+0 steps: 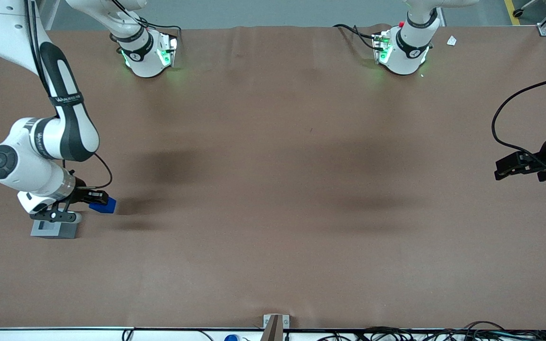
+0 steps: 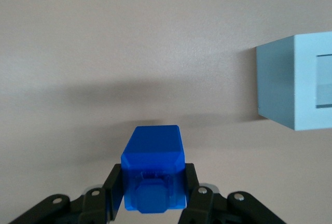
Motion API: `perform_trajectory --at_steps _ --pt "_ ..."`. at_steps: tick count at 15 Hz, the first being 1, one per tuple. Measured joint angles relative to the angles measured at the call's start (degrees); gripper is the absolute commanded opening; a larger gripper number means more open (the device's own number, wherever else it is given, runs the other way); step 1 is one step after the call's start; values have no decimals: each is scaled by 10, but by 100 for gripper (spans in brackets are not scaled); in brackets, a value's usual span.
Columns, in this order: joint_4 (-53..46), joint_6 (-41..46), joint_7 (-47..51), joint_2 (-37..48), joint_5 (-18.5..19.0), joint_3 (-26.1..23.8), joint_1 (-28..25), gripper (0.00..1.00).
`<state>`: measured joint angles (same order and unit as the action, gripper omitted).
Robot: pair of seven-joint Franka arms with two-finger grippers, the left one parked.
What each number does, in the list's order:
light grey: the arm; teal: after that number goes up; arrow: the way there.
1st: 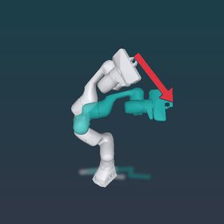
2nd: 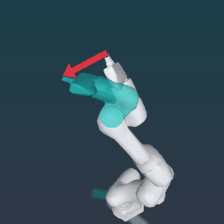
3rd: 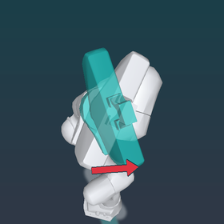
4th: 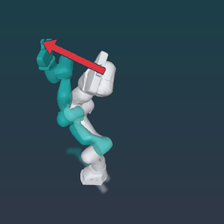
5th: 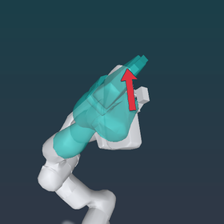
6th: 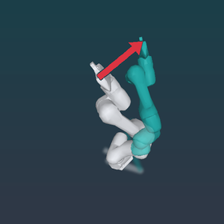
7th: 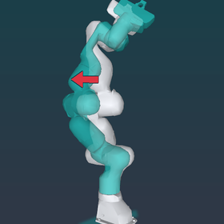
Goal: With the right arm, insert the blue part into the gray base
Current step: 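Carry the blue block over the gray base's opening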
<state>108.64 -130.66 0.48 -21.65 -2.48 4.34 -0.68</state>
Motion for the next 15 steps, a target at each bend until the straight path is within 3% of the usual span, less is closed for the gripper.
perform_trajectory --at_steps 2,8,15 --pt "-6 21 0 23 -9 1 4 3" --pt "-126 206 -11 51 -9 3 45 3" --pt "-165 216 -109 45 -8 5 102 2"
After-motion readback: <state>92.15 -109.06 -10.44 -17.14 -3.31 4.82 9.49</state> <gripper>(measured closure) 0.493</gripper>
